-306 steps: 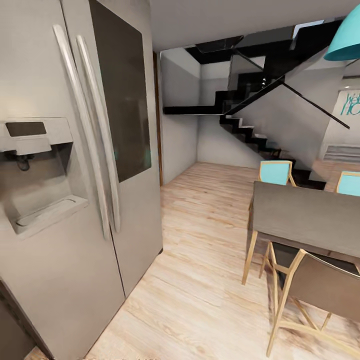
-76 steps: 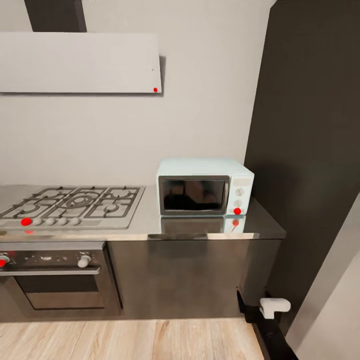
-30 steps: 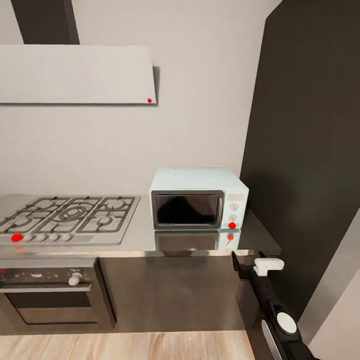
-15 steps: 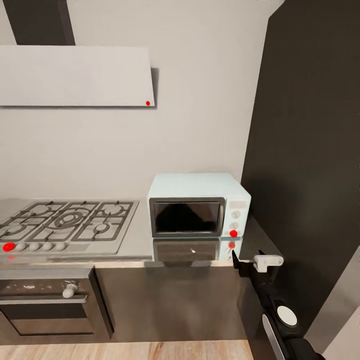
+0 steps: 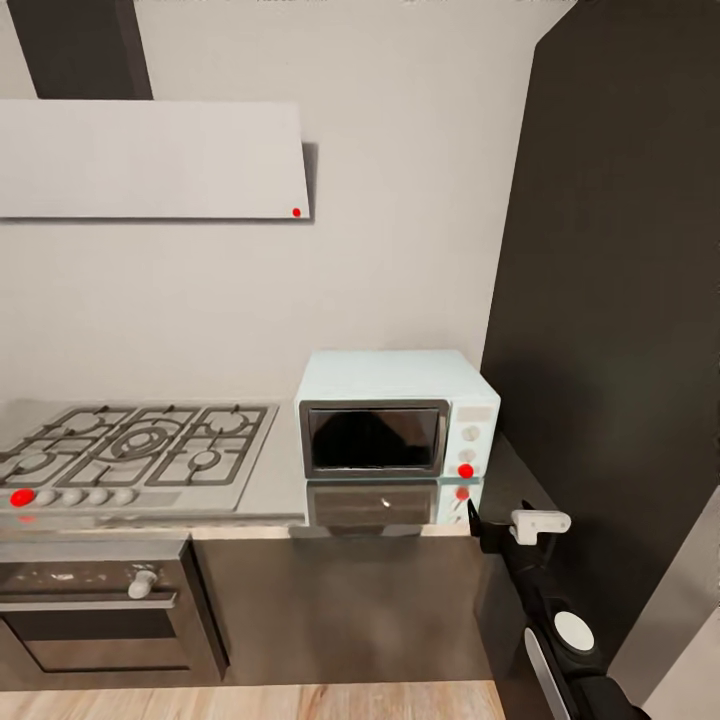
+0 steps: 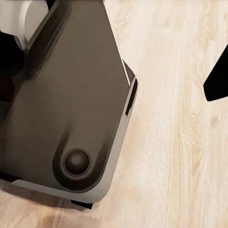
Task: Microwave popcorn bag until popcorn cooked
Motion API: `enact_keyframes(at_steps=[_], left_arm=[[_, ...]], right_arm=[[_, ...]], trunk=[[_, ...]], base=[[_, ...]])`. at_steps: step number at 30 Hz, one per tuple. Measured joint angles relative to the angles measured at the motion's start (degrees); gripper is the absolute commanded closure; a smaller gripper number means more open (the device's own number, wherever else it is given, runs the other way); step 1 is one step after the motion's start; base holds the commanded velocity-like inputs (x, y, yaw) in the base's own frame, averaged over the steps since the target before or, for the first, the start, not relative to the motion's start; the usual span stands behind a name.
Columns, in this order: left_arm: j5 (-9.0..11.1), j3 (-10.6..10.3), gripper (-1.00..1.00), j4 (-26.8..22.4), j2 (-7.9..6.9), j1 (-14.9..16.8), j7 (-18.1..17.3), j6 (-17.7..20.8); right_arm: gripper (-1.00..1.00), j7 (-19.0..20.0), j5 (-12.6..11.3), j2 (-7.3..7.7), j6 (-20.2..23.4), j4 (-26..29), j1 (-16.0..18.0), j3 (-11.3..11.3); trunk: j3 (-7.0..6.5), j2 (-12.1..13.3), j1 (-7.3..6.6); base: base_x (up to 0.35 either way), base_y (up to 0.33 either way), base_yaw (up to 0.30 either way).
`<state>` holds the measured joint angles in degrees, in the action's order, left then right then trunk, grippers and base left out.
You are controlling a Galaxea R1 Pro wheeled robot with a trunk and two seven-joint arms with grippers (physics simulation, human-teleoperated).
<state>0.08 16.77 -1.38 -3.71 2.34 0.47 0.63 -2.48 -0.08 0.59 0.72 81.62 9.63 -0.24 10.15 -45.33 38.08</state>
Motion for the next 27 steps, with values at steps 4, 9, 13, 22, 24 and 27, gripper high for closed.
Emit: enact_keyframes(at_steps=[4,9,13,22,24,27], left_arm=[[0.0,0.0,-1.00,0.0,0.04,0.0,0.1,0.0],[0.0,0.0,-1.00,0.0,0.06,0.0,0.1,0.0],[0.0,0.0,-1.00,0.0,0.09,0.0,0.1,0.0],[0.0,-0.2,-1.00,0.0,0.05,0.0,-0.2,0.0],[0.0,-0.2,-1.00,0.0,-0.26,0.0,-0.2,0.1],[0.0,-0.2,-1.00,0.0,-0.06,0.0,-0.1,0.0]], right_arm=[[-1.00,0.0,0.0,0.00,0.0,0.0,0.0,0.0],[-1.00,0.1,0.0,0.00,-0.1,0.0,0.0,0.0],[-1.00,0.1,0.0,0.00,-0.2,0.0,0.0,0.0],[-1.00,0.1,0.0,0.00,-0.2,0.0,0.0,0.0],[-1.00,0.1,0.0,0.01,-0.2,0.0,0.0,0.0],[-1.00,0.1,0.0,0.00,-0.3,0.0,0.0,0.0]], trunk=[[-0.72,1.6,-0.88],[-1.62,3.6,-2.00],[-2.34,5.2,-2.89],[-2.53,5.6,-3.09],[-2.53,5.6,-3.10],[-2.53,5.6,-3.11]], base=[[0.000,0.000,0.000],[0.113,0.074,0.000],[0.294,0.087,0.000],[0.128,0.067,0.000],[0.185,0.173,0.000],[0.266,0.162,0.000]])
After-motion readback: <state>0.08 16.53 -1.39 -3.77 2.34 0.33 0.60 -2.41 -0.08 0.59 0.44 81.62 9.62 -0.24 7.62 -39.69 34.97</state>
